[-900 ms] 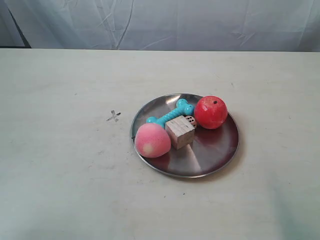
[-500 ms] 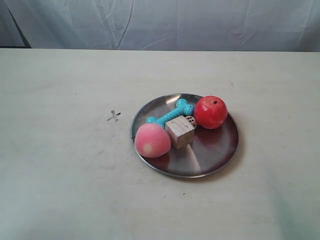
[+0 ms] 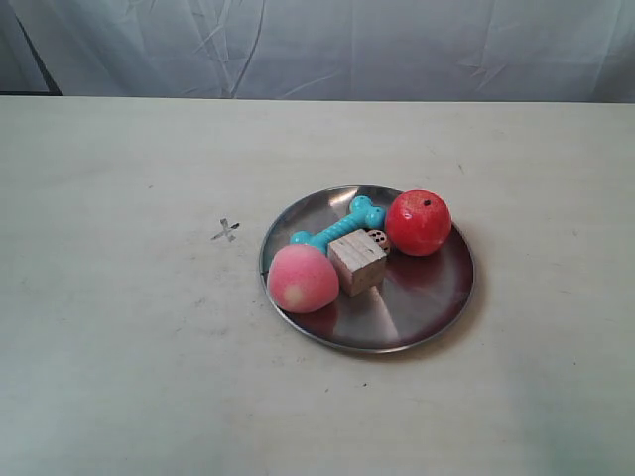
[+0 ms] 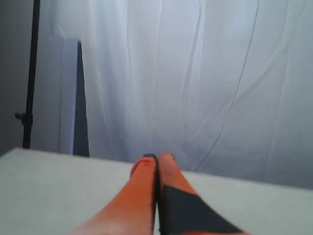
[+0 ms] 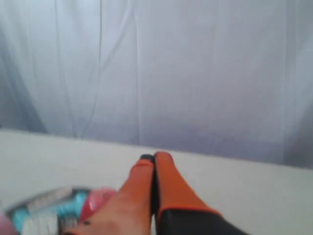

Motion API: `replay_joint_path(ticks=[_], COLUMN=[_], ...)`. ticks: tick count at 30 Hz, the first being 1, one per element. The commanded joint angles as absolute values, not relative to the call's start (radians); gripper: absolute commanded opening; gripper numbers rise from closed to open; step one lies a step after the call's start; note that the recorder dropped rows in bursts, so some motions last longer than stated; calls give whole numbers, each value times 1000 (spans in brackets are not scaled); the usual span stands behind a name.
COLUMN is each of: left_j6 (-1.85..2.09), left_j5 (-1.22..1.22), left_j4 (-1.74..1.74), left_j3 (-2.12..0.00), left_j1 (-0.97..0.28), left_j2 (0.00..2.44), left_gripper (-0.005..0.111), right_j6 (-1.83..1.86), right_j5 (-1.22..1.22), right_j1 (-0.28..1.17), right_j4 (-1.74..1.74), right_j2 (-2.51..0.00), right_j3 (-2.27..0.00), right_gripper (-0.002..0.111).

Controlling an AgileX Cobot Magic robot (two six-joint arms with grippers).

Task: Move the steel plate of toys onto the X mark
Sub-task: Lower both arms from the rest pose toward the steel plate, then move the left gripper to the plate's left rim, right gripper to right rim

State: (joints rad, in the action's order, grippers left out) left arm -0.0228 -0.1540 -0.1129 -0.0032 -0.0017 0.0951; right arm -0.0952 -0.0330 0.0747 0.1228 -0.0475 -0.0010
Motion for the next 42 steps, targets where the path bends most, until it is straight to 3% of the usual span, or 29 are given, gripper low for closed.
replay_joint_path(ticks=[1, 5, 11, 15, 20, 25, 34, 37, 42], left_j6=[-138, -312, -542, -540, -531, -258, 646, 706, 706], left_j5=[-346, -381, -297, -82, 135, 262, 748, 887, 992], left_j4=[-173, -164, -167, -77, 91, -56, -776, -842, -768], left_j3=[0, 0, -23, -227, -532, -775, -1161, -1287, -1481], left_j1=[-2, -2, -2, -2, -3, -42, -73, -75, -93], left_j2=[88, 88, 104, 252, 617, 976, 1528, 1686, 1875], left_gripper=[0, 0, 0, 0, 0, 0, 0, 0, 0], right_j6=[-114, -297, -378, -363, -287, -287, -287, -287, -281], right_j5=[-348, -446, -243, -82, 160, 382, 533, 557, 563], right_j1=[70, 70, 70, 70, 70, 70, 70, 70, 71], right_j4=[-22, -269, -552, -552, -397, -166, -152, -186, -232], right_j2=[-51, -51, -60, -158, -502, -858, -1389, -1476, -1528], right_j3=[0, 0, 0, -79, -319, -574, -836, -833, -783], right_gripper=[0, 0, -1, -1, -1, -1, 1, 16, 60])
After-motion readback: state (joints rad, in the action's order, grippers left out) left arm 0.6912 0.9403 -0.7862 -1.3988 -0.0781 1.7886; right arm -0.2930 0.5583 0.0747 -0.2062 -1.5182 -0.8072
